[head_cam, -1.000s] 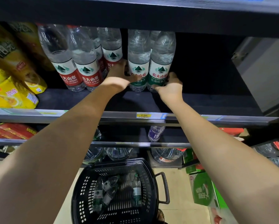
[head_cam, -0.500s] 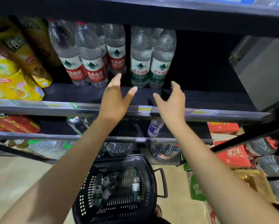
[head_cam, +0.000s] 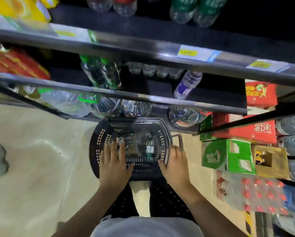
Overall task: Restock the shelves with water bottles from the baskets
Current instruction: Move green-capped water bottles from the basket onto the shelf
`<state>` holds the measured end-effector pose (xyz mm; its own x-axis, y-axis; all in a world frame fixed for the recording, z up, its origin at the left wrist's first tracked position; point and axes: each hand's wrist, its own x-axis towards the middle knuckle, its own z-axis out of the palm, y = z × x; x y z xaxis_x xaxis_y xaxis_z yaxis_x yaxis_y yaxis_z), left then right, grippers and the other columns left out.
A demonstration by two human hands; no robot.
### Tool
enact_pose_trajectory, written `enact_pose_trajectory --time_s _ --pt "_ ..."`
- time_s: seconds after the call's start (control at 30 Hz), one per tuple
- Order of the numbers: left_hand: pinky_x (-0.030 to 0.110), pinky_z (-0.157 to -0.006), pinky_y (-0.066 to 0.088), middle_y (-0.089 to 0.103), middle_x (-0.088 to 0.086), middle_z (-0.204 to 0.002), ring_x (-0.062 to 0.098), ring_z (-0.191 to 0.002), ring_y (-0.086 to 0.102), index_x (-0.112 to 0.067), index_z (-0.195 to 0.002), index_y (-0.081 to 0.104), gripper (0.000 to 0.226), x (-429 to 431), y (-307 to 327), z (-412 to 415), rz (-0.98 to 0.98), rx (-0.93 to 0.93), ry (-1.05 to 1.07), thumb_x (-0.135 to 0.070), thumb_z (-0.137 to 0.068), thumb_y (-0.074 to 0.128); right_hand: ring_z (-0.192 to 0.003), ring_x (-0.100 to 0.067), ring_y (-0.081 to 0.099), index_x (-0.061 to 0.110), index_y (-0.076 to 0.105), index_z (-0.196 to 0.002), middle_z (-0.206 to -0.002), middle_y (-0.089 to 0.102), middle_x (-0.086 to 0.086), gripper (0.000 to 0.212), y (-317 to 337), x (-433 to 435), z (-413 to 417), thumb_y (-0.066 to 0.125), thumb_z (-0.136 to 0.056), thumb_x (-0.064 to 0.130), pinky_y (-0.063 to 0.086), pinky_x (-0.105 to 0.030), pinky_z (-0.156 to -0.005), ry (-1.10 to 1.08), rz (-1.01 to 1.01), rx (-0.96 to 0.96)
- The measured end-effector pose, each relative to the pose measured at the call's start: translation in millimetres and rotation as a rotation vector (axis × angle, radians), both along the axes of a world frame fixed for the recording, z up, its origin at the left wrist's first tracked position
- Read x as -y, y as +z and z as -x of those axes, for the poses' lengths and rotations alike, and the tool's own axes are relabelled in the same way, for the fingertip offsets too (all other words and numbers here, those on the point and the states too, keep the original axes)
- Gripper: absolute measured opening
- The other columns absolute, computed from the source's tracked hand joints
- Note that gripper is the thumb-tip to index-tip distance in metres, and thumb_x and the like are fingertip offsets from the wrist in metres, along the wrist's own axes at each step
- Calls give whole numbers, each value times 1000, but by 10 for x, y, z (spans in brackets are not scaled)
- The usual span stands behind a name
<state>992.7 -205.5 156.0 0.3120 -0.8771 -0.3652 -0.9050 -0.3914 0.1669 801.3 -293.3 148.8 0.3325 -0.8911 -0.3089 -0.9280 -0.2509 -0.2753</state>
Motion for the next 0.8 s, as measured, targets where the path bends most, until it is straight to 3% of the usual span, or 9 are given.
enact_pose_trajectory --time_s 0.07,0.13,0.2,0.37,0.6,0.8 --pt "55 -112 29 35 27 -149 44 -140 30 -6 -149 33 86 -166 -200 57 -111 5 38 -56 -84 60 -111 -36 52 0 49 -132 -121 57 -18 70 -254 -190 57 66 -79 43 45 -41 -95 -4 -134 -75" --pt "49 -119 11 14 21 -159 38 -147 8 -12 -154 12 87 -311 -443 82 -212 -22 68 -61 -91 45 -113 -38 52 -1 48 -133 -125 55 -20 71 -496 -346 118 67 -79 41 47 -41 -94 -31 -231 -72" --pt "46 -120 6 4 19 -160 35 -148 1 -13 -155 4 86 -412 -680 86 -293 -37 95 -63 -93 35 -119 -34 48 4 42 -138 -130 52 -16 72 -715 -447 154 68 -81 41 46 -38 -95 -47 -326 -91" --pt "45 -120 8 6 20 -160 35 -148 3 -12 -154 4 85 -584 -1357 3 -448 -24 120 -66 -93 30 -121 -29 44 9 40 -136 -130 51 -12 65 -1318 -502 190 64 -86 44 44 -35 -96 -33 -442 -166" --pt "46 -119 13 13 21 -158 36 -146 11 -10 -154 7 88 -581 -2455 -280 -470 -42 213 -64 -92 38 -118 -35 50 1 42 -136 -122 56 -18 69 -2315 -212 26 68 -86 40 44 -36 -93 -87 -483 -206" --pt "46 -117 18 17 22 -157 37 -146 14 -9 -153 9 92 -457 -3461 -533 -445 -44 302 -66 -89 44 -130 -35 42 -1 28 -146 -139 46 -21 79 -3304 10 -281 60 -90 46 41 -37 -102 -42 -538 -251"
